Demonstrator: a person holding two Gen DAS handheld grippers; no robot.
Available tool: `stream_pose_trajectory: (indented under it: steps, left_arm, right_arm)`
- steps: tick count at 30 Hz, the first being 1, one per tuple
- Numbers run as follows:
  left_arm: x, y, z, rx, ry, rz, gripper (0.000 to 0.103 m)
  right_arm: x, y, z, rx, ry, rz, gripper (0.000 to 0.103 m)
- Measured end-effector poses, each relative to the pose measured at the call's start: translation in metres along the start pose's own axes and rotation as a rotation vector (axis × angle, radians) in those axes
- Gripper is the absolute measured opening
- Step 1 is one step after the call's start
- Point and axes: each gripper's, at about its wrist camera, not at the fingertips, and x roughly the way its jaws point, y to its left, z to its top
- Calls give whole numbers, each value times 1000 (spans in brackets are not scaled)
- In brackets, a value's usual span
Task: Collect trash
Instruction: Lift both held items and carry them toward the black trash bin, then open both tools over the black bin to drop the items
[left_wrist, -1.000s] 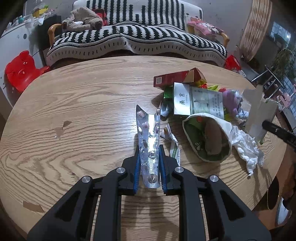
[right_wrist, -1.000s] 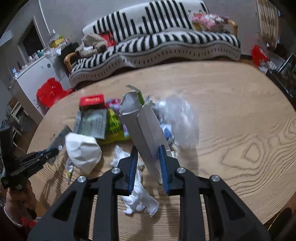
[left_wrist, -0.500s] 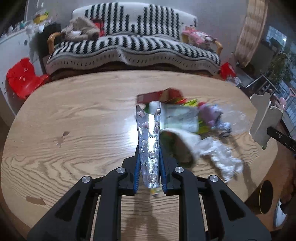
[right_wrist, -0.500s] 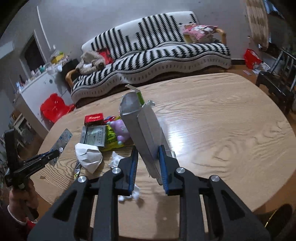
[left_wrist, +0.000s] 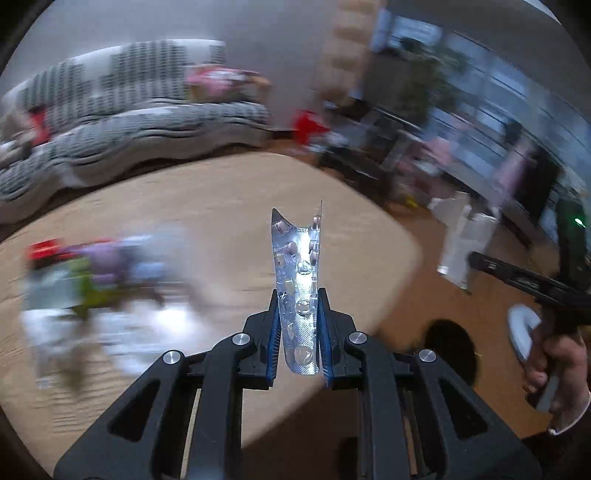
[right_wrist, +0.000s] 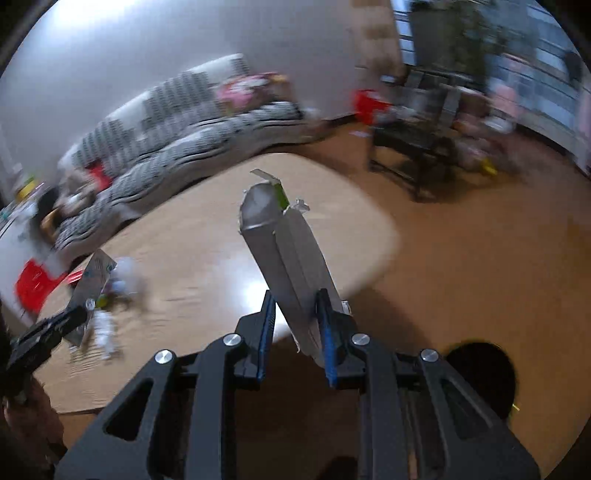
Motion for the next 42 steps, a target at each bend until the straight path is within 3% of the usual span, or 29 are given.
stream_pose_trajectory:
  steps: [6, 9, 14, 20, 27, 28, 29, 30, 31, 32, 38, 42]
  left_arm:
    - [86, -126, -19, 115, 119, -229, 17]
    - [141, -186, -43, 143, 219, -323, 18]
    - [205, -241, -78, 189, 339, -389, 18]
    - [261, -282, -96, 212, 426, -405, 18]
    - [289, -289, -99, 197, 459, -431, 20]
    - [292, -290, -100, 195, 462, -435, 23]
    - [292, -291, -101, 197, 465, -434, 34]
    - [294, -291, -100, 201, 465, -428, 42]
    - [288, -289, -102, 199, 460, -425, 57]
    - [286, -287, -101, 193, 449, -423, 66]
    - [260, -255, -78, 135, 401, -404, 76]
    - [204, -208, -51, 126, 309, -321, 87]
  right_arm:
    - [-1, -117, -41, 152, 112, -166, 23]
    - [5, -175, -64, 255, 198, -209, 23]
    - [20, -232, -88, 364, 296, -241, 23]
    - [30, -253, -103, 402, 351, -262, 24]
    - [39, -261, -103, 415, 370, -279, 24]
    - [43, -262, -101, 413, 374, -285, 28]
    - [43, -260, -101, 404, 378, -294, 33]
    - [43, -259, -99, 399, 378, -306, 50]
    - [46, -258, -95, 398, 371, -315, 65]
    - [45, -256, -93, 394, 359, -319, 67]
    - [25, -223, -71, 363, 254, -314, 67]
    - [14, -160, -43, 252, 160, -242, 73]
